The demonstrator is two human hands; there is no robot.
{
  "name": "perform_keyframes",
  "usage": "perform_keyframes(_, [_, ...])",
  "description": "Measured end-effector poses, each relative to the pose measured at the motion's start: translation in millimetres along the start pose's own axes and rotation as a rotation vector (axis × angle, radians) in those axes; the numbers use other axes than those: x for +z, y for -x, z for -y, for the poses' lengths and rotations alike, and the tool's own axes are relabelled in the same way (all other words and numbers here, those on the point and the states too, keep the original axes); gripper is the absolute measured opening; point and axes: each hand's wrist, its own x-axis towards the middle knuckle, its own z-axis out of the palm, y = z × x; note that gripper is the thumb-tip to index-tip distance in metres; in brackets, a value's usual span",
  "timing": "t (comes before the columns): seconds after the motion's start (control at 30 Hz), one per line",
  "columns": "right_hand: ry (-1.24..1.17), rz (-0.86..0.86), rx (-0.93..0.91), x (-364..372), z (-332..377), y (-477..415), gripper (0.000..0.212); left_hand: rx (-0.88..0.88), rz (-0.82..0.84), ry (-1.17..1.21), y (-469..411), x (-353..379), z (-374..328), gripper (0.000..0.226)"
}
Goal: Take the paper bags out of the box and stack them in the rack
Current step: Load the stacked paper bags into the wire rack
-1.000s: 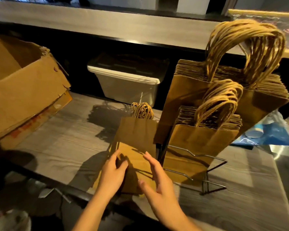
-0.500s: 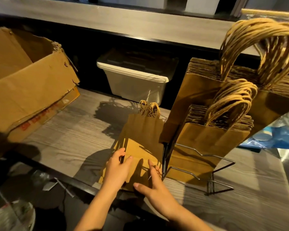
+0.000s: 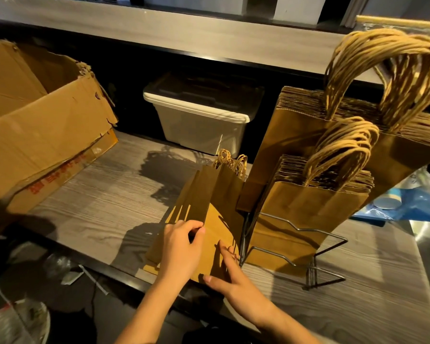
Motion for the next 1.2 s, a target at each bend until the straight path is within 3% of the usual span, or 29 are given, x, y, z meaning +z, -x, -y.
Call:
perform_keyframes(0.27, [0.133, 0.050, -0.018, 6, 3, 5, 0.084, -0.023, 0.091, 0.091, -3, -3, 15, 0.010])
perform_keyframes(0.43, [0.146, -0.081, -0.108, 3, 20, 12, 0.076, -0.139, 0.040, 0.319, -8, -36, 25, 0.007])
perform_keyframes(0.6, [-0.119, -0.160, -0.219, -12, 48, 15, 0.064, -0.186, -0.069, 0.575, -8, -78, 25, 0.010])
perform_keyframes(0.67, [-0.233, -0.132, -0.238, -18, 64, 18, 0.063, -0.179, -0.105, 0.657, -6, -91, 25, 0.010])
perform_keyframes(0.87, [-0.251, -0.138, -0.469, -35, 115, 31, 0.053, -0.119, -0.146, 0.884, 1, -97, 14, 0.009])
perform_keyframes(1.1, [-0.185, -0.300, -0.636, -61, 137, 54, 0.043, 0.026, -0.048, 0.971, 2, -81, -19, 0.028])
perform_keyframes(1.2, [-0.115, -0.435, -0.621, -73, 127, 63, 0.041, 0.057, -0.006, 0.942, -2, -66, -34, 0.016])
